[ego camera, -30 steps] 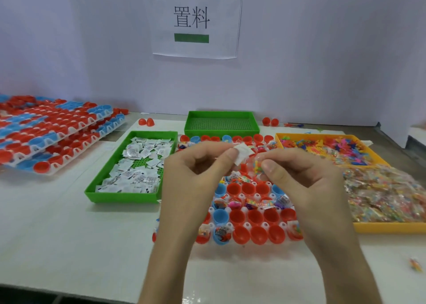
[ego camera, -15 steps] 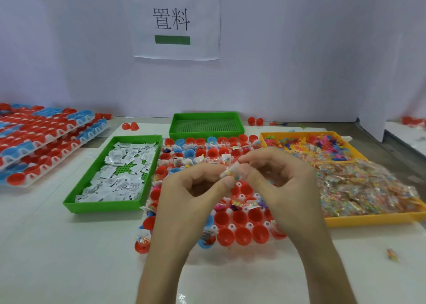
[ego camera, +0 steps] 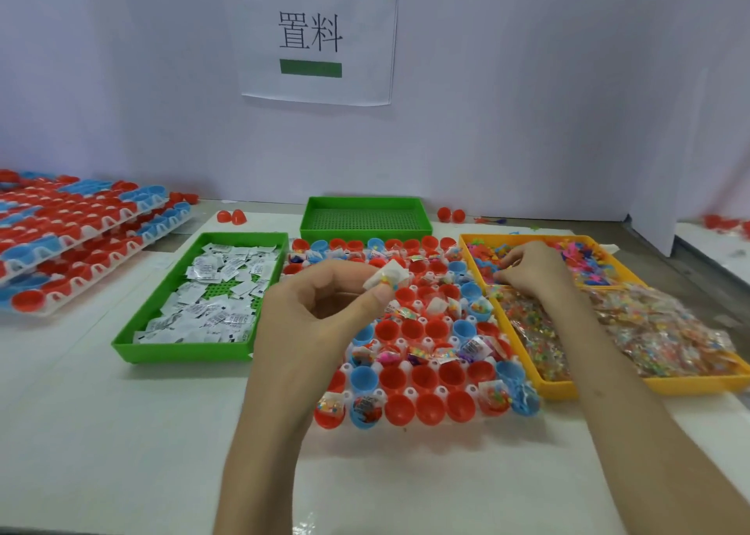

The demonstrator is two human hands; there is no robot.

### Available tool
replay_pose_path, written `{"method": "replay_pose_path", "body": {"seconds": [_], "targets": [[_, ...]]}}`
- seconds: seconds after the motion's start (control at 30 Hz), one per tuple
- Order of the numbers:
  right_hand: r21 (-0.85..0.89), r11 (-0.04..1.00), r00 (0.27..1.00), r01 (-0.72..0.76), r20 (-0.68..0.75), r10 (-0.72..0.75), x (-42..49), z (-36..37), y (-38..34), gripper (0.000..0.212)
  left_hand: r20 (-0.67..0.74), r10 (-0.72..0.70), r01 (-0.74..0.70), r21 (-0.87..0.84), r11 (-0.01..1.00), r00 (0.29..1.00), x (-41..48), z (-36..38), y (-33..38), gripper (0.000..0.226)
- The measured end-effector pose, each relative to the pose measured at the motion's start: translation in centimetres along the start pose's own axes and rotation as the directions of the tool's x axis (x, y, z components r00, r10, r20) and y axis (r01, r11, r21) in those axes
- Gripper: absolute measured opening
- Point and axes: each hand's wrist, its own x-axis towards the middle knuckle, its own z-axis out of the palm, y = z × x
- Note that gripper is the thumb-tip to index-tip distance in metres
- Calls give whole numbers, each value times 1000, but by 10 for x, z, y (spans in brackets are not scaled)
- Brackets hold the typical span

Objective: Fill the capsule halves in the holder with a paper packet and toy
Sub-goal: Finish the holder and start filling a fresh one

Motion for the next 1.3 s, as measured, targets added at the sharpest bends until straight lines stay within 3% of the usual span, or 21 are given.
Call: {"method": "replay_pose_path", "body": {"seconds": [0.07,0.23,0.37,0.63,0.83,1.0,1.3], "targets": [[5,1000,999,-5,-38,5,0,-1,1,2,-16,10,-10,3,1000,1000,0,-2,0,6],[121,991,992,53,-123,-38,-4,-14,4,13,-34,-12,13,15,1000,999,-6,-2,-5,11],[299,944,989,139,-98,-115,-29,-42,-11,12,-42,-43,42,-4,999,998,-8,3,-8,9],[751,553,919,361,-185,-348,-149,-64,-56,8,25,-51,53,-116,992,998,-15,9,-3,19],[842,421,874,339,-117,-471,-179,-53,-76,9,43,-12,15,-72,997,999,-17,6,0,27],[758,510,840,406,-90,-535,-184,-52,-75,13,62,0,2,-26,1000,998,-14,8,-2,33],[719,560,772,412,51,-634,-184,-54,-67,11,126,-4,-13,133,991,992,-14,2,-10,26]]}}
